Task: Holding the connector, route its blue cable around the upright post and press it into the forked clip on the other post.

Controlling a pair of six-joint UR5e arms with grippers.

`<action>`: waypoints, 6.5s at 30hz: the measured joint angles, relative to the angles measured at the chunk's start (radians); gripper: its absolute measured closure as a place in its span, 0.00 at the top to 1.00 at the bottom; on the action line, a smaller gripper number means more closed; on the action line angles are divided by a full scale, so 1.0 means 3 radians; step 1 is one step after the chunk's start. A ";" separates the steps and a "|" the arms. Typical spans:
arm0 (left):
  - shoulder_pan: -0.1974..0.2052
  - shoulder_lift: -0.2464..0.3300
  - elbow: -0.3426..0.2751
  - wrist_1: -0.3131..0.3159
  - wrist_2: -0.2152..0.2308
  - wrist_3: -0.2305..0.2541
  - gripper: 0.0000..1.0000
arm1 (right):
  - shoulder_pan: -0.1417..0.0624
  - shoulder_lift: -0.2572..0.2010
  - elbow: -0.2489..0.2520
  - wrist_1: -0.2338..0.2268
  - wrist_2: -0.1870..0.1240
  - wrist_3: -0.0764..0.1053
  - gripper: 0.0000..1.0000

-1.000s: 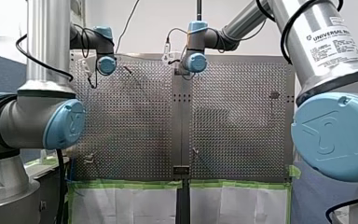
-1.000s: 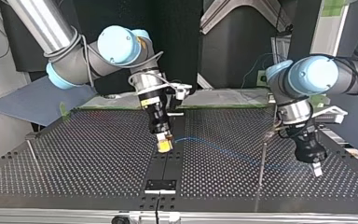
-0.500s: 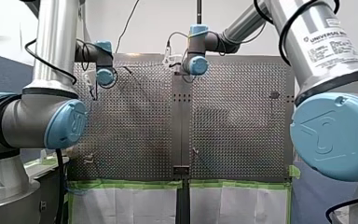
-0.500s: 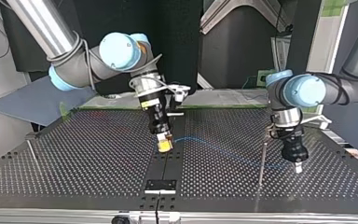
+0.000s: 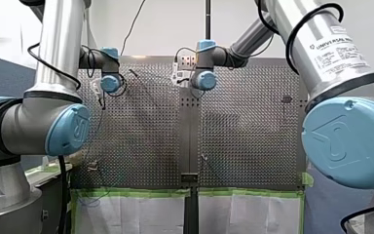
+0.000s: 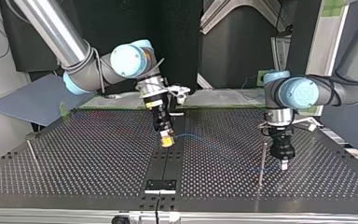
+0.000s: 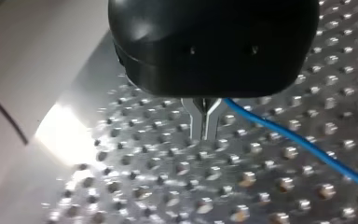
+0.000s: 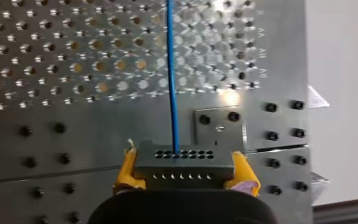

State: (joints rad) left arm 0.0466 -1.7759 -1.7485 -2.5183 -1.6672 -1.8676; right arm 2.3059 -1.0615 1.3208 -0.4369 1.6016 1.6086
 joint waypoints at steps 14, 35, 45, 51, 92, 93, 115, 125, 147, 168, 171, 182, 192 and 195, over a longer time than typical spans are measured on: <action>-0.0050 -0.0029 -0.0004 -0.0003 0.0134 -0.0284 0.45 | 0.0016 0.0084 0.0006 0.0100 0.0005 -0.0036 0.00; -0.0077 -0.0031 -0.0004 -0.0164 0.0115 -0.0331 1.00 | -0.0021 0.0311 0.0220 0.0406 0.0378 -0.0234 0.00; -0.0124 -0.0031 -0.0002 -0.0260 0.0154 -0.0383 1.00 | -0.0151 0.0311 0.0511 0.0144 0.0546 -0.0236 0.00; -0.0128 -0.0057 0.0007 -0.0311 0.0119 -0.0393 1.00 | -0.0251 0.0312 0.0691 -0.0034 0.0587 -0.0201 0.00; -0.0171 -0.0211 0.0076 -0.0553 -0.0037 -0.0232 1.00 | -0.0922 0.0318 0.1910 -0.1231 0.0737 -0.0098 0.00; -0.0171 -0.0211 0.0076 -0.0555 -0.0062 -0.0236 1.00 | -0.0922 0.0318 0.1939 -0.1249 0.0738 -0.0097 0.00; -0.0176 -0.0211 0.0072 -0.0565 -0.0141 -0.0243 1.00 | -0.0946 0.0478 0.2440 -0.1602 0.0802 -0.0044 0.00; -0.0177 -0.0212 0.0072 -0.0562 -0.0143 -0.0243 1.00 | -0.0960 0.0752 0.2442 -0.1871 0.0800 0.0030 0.00; -0.0169 -0.0212 0.0072 -0.0551 -0.0146 -0.0243 1.00 | -0.0795 0.1450 0.2156 -0.2433 0.0775 0.0003 0.00; -0.0151 -0.0213 0.0071 -0.0551 -0.0150 -0.0243 1.00 | -0.0672 0.2080 0.2037 -0.2487 0.0847 0.0013 0.00; -0.0151 -0.0213 0.0070 -0.0553 -0.0151 -0.0243 1.00 | -0.0670 0.2171 0.2034 -0.2490 0.0850 0.0013 0.00; -0.0151 -0.0213 0.0069 -0.0554 -0.0147 -0.0243 1.00 | -0.0688 0.2473 0.2016 -0.2481 0.0943 0.0013 0.00; -0.0147 -0.0213 0.0067 -0.0553 -0.0146 -0.0247 1.00 | -0.0692 0.2312 0.2017 -0.2372 0.0945 0.0017 0.00; -0.0147 -0.0213 0.0067 -0.0555 -0.0146 -0.0247 1.00 | -0.0684 0.2228 0.2017 -0.2293 0.0947 0.0018 0.00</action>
State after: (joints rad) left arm 0.0027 -1.8397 -1.7284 -2.6847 -1.7111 -1.9419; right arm 2.1007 -0.3930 1.9259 -1.1249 1.8858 1.6140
